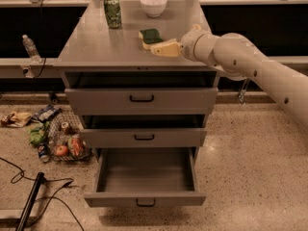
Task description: Place sponge into bottom drawer
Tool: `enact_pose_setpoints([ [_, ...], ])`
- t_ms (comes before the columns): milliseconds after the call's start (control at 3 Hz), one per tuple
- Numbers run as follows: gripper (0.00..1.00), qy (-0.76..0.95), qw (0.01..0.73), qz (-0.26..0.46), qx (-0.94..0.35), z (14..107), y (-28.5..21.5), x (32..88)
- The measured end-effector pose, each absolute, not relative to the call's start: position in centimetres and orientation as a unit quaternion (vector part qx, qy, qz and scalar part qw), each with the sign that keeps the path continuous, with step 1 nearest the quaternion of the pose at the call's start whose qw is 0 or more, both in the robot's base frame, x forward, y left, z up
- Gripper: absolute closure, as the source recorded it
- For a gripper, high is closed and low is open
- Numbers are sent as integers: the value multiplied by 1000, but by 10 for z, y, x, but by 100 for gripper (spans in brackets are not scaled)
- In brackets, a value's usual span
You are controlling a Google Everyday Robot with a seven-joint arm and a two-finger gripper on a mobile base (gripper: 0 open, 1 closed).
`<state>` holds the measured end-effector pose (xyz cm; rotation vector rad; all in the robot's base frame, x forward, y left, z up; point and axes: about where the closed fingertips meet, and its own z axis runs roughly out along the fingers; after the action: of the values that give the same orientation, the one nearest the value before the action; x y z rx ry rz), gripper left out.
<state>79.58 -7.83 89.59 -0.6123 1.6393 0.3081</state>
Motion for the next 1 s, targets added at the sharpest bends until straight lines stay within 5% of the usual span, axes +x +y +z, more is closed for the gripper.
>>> enact_pose_setpoints([
  [1000,0,714,620,171,-277,899,-45,824],
])
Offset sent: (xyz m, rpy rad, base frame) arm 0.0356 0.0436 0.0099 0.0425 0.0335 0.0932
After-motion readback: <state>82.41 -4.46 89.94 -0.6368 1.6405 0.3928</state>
